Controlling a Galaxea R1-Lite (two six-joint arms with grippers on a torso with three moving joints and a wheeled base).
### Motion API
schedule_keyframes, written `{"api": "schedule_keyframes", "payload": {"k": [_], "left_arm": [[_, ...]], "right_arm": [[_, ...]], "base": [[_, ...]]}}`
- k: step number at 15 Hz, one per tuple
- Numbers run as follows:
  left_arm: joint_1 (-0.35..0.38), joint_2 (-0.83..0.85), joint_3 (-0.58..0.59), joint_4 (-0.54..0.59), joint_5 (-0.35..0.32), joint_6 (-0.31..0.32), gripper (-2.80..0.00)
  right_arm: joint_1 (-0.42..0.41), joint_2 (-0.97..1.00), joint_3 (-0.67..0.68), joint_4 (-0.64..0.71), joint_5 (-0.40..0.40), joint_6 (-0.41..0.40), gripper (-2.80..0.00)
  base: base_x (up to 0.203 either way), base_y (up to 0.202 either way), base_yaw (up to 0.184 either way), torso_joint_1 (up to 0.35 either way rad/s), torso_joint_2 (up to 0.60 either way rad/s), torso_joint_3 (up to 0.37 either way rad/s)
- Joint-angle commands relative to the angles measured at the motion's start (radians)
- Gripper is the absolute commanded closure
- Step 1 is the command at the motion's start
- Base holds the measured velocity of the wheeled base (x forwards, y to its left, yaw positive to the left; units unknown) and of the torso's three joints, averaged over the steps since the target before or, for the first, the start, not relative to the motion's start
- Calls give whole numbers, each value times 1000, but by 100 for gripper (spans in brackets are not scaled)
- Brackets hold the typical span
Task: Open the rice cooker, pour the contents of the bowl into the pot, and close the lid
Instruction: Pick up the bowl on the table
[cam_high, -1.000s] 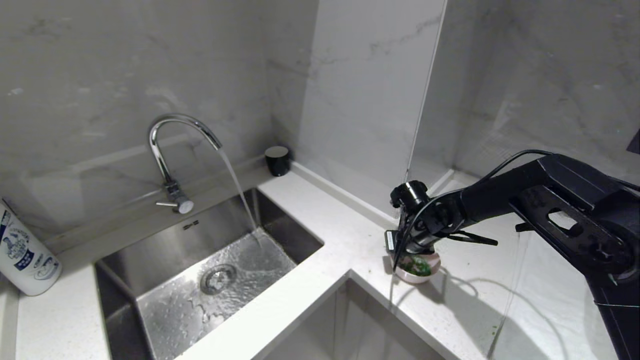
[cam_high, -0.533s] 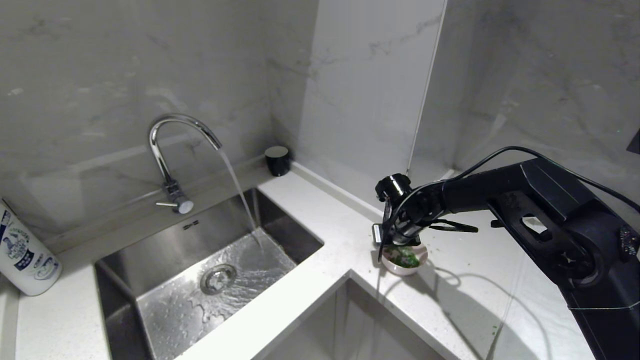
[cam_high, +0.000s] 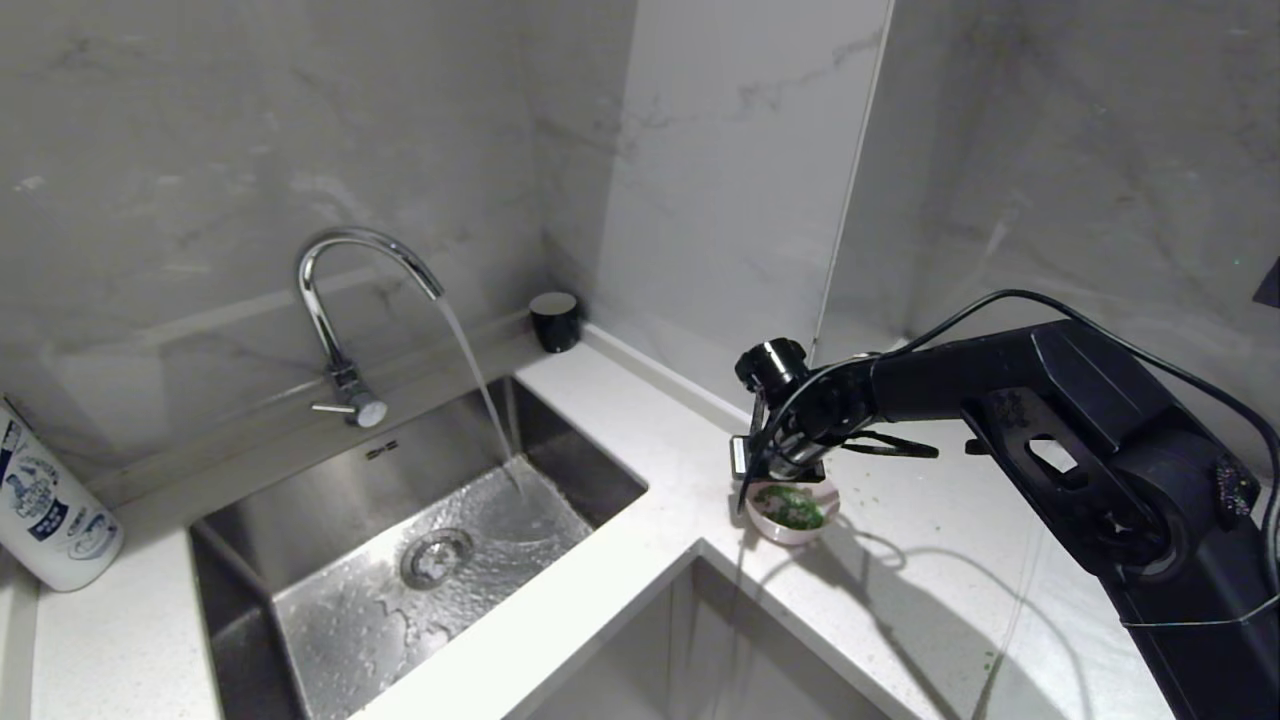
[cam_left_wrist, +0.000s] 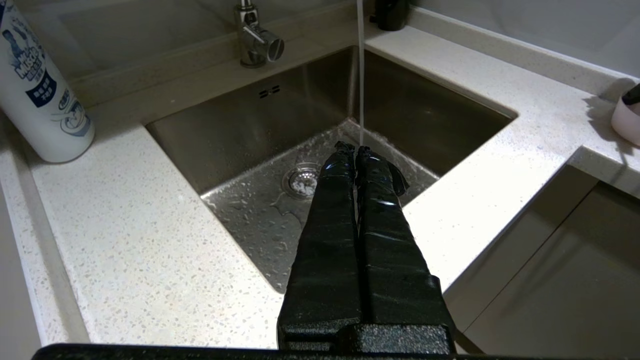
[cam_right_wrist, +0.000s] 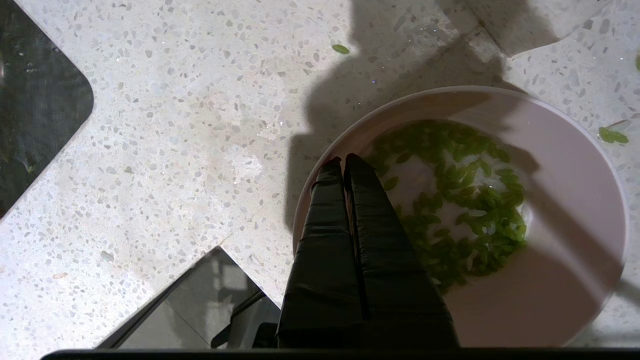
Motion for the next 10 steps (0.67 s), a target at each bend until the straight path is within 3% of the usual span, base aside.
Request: {"api": "schedule_keyframes", "payload": {"k": [1,5,10], "left_arm": [[0,-1,0,0,0,0,0],[0,-1,0,1,0,0,0],[0,-1,0,1,0,0,0]], "right_arm": [[6,-18,-3,2,2,7,0],[-3,-115,31,24,-1,42,0],[12,-479,198,46,-1,41,0]], "base": [[0,0,0,0,0,0],[0,0,0,0,0,0],[0,0,0,0,0,0]]}}
